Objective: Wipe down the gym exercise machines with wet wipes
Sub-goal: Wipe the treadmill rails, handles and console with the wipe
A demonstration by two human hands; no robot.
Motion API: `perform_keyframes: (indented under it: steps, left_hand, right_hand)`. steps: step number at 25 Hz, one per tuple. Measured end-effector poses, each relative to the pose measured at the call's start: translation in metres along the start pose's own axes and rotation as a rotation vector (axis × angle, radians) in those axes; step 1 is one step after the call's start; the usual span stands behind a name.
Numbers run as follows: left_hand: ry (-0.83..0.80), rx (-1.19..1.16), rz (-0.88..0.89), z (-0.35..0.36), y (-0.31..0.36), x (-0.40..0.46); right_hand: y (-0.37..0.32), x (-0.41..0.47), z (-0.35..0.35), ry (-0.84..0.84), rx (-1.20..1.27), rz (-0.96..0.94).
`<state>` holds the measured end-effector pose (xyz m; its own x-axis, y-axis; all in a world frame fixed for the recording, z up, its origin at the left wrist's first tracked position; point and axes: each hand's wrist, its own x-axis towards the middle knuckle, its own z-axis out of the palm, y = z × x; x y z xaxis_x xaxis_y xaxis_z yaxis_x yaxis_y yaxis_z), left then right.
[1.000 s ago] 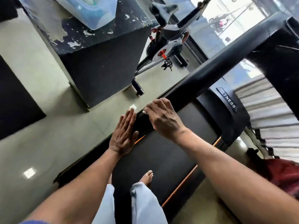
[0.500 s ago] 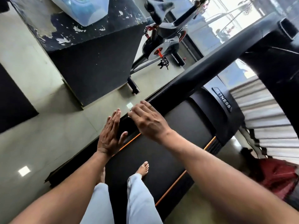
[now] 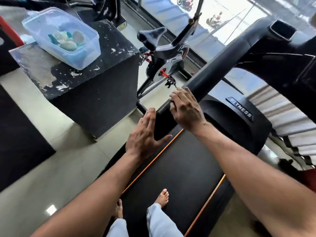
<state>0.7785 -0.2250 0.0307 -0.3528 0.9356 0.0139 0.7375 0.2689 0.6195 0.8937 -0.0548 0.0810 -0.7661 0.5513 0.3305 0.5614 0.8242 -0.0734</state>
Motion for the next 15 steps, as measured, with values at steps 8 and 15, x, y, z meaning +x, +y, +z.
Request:
perform_keyframes:
  steps: [8, 15]
  left_hand:
    - [0.06, 0.147, 0.15, 0.01, -0.012, -0.004]
    - [0.092, 0.342, 0.427, 0.008, -0.015, -0.004]
  right_hand:
    - [0.029, -0.012, -0.01, -0.144, 0.074, -0.241]
    - [0.07, 0.019, -0.014, -0.041, 0.122, -0.038]
